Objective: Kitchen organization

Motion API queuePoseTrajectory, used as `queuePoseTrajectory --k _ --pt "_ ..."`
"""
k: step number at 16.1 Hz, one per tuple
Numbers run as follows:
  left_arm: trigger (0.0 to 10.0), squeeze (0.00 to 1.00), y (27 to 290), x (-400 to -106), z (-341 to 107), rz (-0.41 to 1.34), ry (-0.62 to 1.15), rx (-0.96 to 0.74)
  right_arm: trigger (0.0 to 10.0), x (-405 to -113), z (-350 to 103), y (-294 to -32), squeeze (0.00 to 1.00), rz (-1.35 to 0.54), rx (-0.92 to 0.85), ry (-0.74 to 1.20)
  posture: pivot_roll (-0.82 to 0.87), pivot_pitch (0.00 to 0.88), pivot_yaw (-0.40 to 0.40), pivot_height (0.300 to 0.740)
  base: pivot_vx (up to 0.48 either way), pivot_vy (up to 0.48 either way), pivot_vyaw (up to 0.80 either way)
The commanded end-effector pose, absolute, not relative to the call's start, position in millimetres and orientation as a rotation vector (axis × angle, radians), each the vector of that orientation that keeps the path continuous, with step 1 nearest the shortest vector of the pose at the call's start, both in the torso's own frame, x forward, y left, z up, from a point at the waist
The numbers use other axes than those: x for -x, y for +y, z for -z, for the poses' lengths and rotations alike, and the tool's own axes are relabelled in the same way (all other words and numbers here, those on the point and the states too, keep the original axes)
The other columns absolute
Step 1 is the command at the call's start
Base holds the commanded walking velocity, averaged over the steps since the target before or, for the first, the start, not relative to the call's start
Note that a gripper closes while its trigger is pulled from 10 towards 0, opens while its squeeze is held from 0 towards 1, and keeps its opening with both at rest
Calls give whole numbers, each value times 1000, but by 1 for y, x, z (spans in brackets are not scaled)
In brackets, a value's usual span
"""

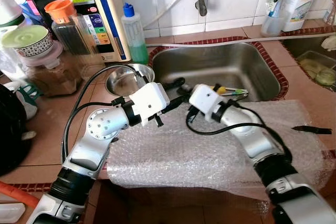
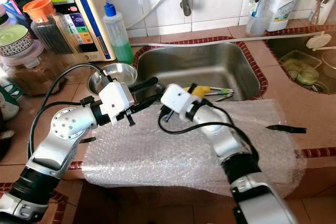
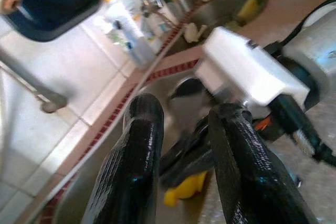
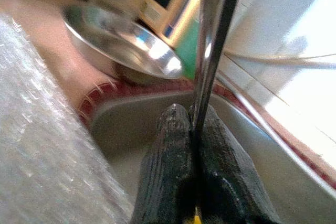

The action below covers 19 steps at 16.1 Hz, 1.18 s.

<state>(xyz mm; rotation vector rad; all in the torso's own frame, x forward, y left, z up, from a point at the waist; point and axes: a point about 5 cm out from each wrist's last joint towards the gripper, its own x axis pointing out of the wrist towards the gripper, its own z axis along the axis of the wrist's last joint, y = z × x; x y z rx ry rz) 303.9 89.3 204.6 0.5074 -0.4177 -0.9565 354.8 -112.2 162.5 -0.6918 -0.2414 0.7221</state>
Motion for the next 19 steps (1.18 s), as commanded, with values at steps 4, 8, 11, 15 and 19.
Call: queuePoseTrajectory --k 4,8,11,15,19 --pt "10000 1000 106 -314 -211 827 -380 -340 0 -366 -172 -145 0 -579 739 -228 -296 108 179 740 0 0 0" --pt "10000 1000 107 -313 -198 846 -322 -361 0 -370 -175 -180 0 -463 766 -198 -293 111 181 740 0 0 0" --pt "10000 1000 106 -309 -179 909 -188 -331 0 -375 -183 -226 0 -242 652 -134 -295 112 188 740 0 0 0" --pt "10000 1000 104 -305 -167 972 -92 -319 0 -375 -179 -240 0 -171 608 -96 -296 114 196 740 0 0 0" --pt "10000 1000 101 -306 -170 979 -59 -278 4745 -375 -171 -245 0 -122 570 -51 -298 116 202 740 0 0 0"
